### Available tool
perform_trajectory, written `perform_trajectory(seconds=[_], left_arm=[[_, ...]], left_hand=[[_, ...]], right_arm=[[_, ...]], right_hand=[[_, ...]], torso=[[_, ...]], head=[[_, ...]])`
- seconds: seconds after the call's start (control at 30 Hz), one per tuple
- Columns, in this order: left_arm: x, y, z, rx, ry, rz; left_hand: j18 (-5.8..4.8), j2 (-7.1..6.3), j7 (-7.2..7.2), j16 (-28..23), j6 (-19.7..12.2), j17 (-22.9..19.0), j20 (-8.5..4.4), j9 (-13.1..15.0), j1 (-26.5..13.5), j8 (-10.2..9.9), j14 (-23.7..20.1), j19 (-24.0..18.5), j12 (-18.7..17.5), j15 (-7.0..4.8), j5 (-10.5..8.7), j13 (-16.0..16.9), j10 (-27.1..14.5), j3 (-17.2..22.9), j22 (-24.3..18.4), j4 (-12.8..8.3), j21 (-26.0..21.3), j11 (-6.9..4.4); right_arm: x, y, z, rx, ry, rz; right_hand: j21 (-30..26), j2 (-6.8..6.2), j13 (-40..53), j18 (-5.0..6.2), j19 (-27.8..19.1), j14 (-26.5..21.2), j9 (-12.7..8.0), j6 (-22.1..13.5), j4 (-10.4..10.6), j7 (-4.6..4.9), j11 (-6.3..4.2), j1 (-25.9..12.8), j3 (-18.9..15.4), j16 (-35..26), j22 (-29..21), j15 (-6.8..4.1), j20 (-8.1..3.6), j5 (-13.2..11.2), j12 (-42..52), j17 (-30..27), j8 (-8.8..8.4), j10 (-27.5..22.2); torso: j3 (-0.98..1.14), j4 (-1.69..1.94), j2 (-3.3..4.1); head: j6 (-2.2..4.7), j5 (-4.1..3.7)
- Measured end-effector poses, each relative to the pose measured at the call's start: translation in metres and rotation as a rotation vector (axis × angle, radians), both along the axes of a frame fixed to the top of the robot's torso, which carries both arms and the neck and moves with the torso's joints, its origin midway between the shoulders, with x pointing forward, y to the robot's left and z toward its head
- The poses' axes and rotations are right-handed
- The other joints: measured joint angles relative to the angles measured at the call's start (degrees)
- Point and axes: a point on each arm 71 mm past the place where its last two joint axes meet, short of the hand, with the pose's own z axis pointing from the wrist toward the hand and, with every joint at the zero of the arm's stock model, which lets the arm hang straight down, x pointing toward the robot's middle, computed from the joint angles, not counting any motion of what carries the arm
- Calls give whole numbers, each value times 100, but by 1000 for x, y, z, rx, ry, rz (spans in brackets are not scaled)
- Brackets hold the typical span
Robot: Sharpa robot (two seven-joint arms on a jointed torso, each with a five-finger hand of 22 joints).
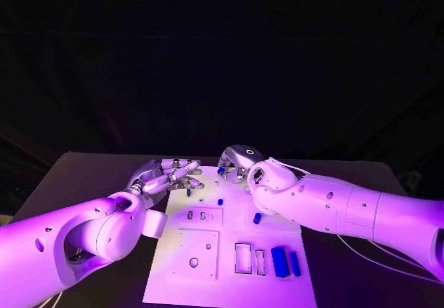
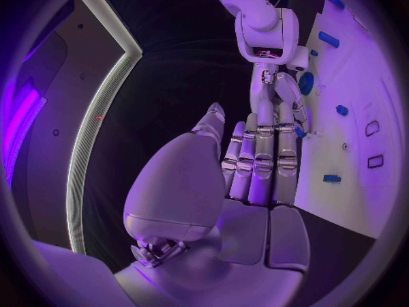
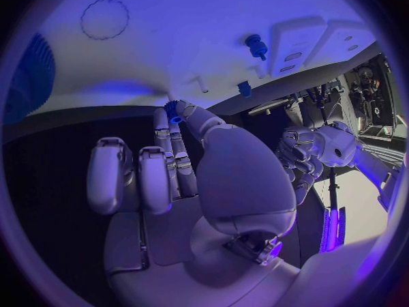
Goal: Assemble the parts on the task board
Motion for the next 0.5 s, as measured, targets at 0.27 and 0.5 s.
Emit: perform_trajectory(seconds=[0.27,0.5], left_arm=[[0,0,0,0,1,-2],[0,0,0,1,3,-2]], left_hand=[[0,0,0,0,0,4,0,-5,0,0,0,0,0,0,0,0,0,0,0,0,0,0],[-1,0,0,0,0,3,0,-5,0,0,0,0,0,0,0,0,0,0,1,0,0,0]], right_arm=[[2,3,-3,-12,14,2],[3,3,-5,-23,31,4]], right_hand=[[0,-1,-2,0,-32,0,38,-142,50,65,93,-1,50,0,-36,0,32,2,-71,-26,-89,-155],[0,-113,-73,1,-83,-13,6,-306,106,122,153,-114,72,0,-82,56,83,-21,-166,-73,-185,-360]], torso=[[3,-4,4],[3,-2,4]], head=[[-5,4],[-14,-4]])
